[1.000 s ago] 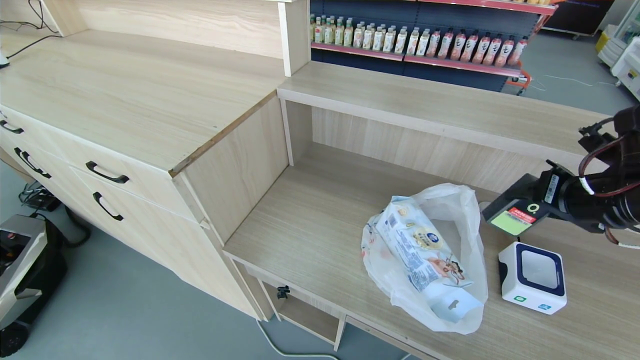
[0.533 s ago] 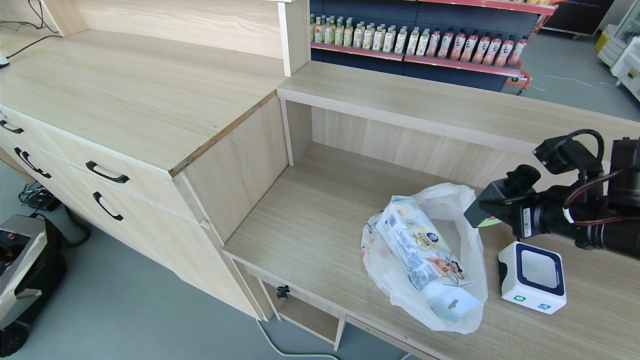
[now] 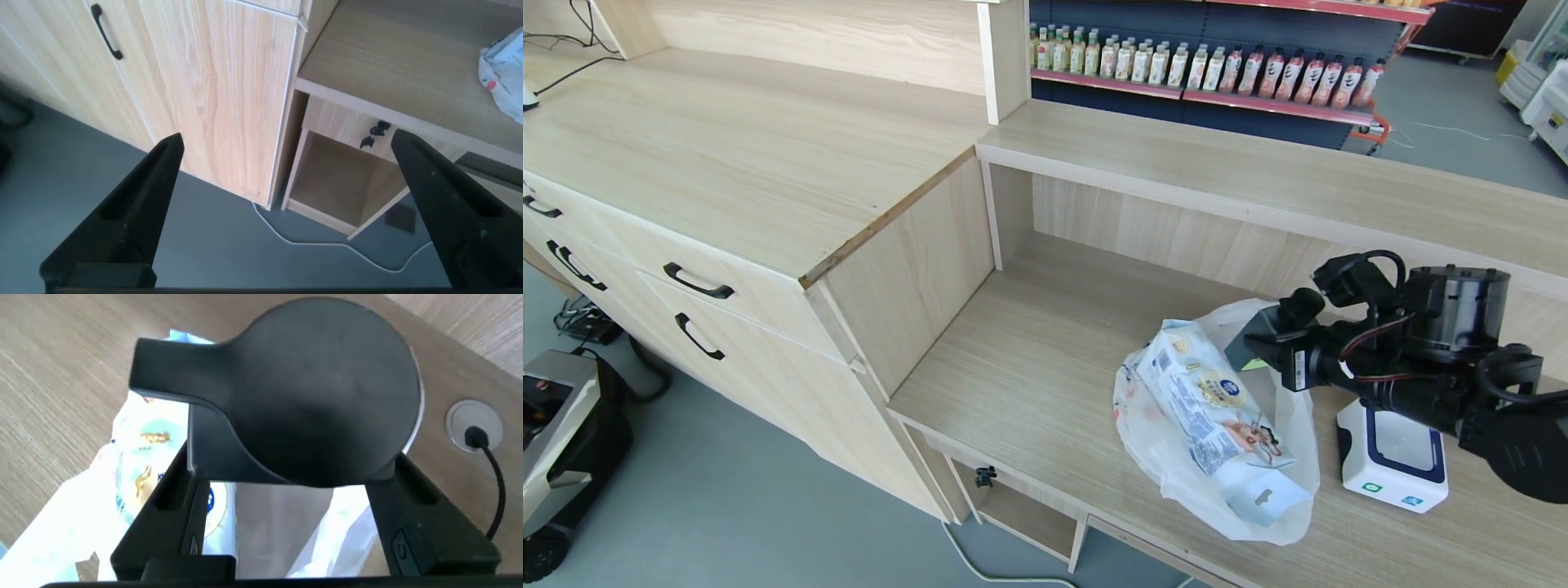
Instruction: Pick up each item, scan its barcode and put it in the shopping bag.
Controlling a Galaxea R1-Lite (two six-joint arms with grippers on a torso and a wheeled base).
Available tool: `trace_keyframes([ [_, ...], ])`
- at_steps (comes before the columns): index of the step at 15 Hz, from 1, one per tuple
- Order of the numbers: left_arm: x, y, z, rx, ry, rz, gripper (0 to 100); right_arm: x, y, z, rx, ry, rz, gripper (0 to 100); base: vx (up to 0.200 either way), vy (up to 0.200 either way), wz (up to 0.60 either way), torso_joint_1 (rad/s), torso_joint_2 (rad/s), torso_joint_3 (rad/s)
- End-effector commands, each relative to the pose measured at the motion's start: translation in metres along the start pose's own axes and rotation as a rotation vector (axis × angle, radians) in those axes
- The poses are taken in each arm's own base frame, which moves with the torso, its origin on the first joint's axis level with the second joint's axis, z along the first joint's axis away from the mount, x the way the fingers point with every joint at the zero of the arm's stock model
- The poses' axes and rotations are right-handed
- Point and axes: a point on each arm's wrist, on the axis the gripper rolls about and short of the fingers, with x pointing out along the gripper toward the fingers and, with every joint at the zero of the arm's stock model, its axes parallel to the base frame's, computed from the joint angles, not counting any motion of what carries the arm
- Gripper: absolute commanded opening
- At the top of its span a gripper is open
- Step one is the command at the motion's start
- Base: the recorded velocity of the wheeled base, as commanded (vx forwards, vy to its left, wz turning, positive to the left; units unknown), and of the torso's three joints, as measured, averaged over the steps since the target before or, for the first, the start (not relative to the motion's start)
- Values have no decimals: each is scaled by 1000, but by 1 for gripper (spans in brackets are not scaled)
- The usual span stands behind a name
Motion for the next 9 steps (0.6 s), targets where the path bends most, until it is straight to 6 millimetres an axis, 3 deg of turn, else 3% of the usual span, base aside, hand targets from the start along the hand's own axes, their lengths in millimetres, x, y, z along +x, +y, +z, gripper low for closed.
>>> trace_keyframes([
  [1,0,0,0,0,0,-2,100,0,6,-14,-2,53,20,0,0,0,0,0,0,0],
  [9,0,0,0,0,-1,0,100,-2,-2,-42,-26,154,-1,0,0,0,0,0,0,0],
])
